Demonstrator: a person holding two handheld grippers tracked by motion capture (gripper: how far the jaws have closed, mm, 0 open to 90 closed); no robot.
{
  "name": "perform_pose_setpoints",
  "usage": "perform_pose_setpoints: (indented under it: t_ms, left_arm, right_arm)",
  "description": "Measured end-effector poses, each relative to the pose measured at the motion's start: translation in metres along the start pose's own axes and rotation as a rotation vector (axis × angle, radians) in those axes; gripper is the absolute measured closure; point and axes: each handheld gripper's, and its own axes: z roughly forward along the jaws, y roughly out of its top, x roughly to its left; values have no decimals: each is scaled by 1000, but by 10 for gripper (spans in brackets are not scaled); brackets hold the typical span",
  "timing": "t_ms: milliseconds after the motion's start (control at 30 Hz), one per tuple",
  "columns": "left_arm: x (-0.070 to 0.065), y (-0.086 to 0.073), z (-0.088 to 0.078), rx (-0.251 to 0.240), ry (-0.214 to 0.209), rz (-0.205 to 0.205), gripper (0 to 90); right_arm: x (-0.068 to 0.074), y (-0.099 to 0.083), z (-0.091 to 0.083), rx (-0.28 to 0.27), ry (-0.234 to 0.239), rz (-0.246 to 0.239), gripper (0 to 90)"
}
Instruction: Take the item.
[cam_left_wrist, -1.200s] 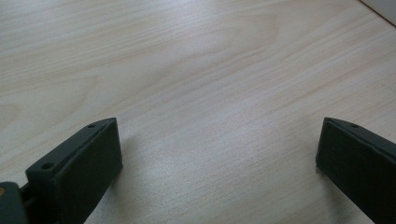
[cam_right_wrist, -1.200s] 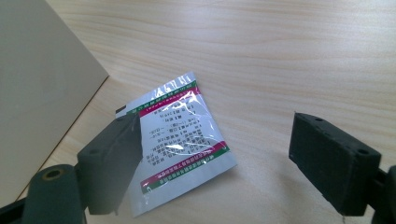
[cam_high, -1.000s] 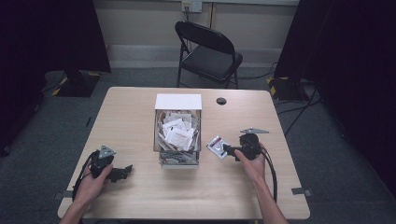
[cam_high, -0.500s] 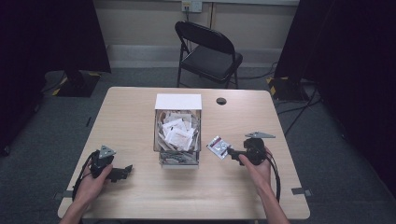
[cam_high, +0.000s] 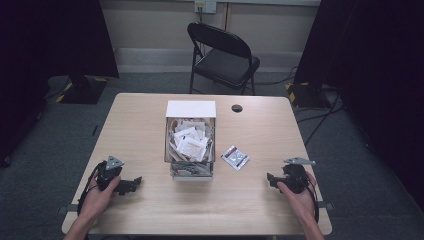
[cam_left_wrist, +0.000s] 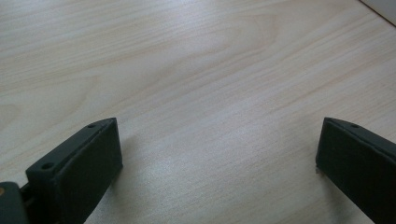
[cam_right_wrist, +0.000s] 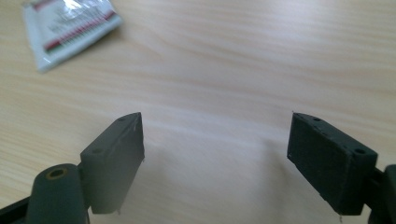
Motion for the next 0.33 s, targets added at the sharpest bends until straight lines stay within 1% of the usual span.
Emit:
perform_pose_setpoints:
  t_ms: [33, 67, 100, 167, 233, 267, 333]
  left_arm:
    - [0, 0, 0, 0, 0, 0, 0]
    - [0, 0, 0, 0, 0, 0, 0]
    - [0, 0, 0, 0, 0, 0, 0]
    - [0, 0, 0, 0, 0, 0, 0]
    - [0, 0, 0, 0, 0, 0, 0]
    - [0, 0, 0, 0, 0, 0, 0]
    - [0, 0, 0, 0, 1, 0, 0]
  right_arm:
    - [-3, -4, 0, 15, -7, 11, 182]
    - [-5, -8, 1, 17, -23, 15, 170]
    - [-6, -11, 1, 5, -35, 6, 168]
    - [-5, -13, 2, -11, -38, 8, 143]
    - [-5, -17, 5, -61, -44, 8, 131]
    - [-5, -18, 5, -73, -44, 8, 131]
    - [-5, -18, 5, -72, -46, 11, 131]
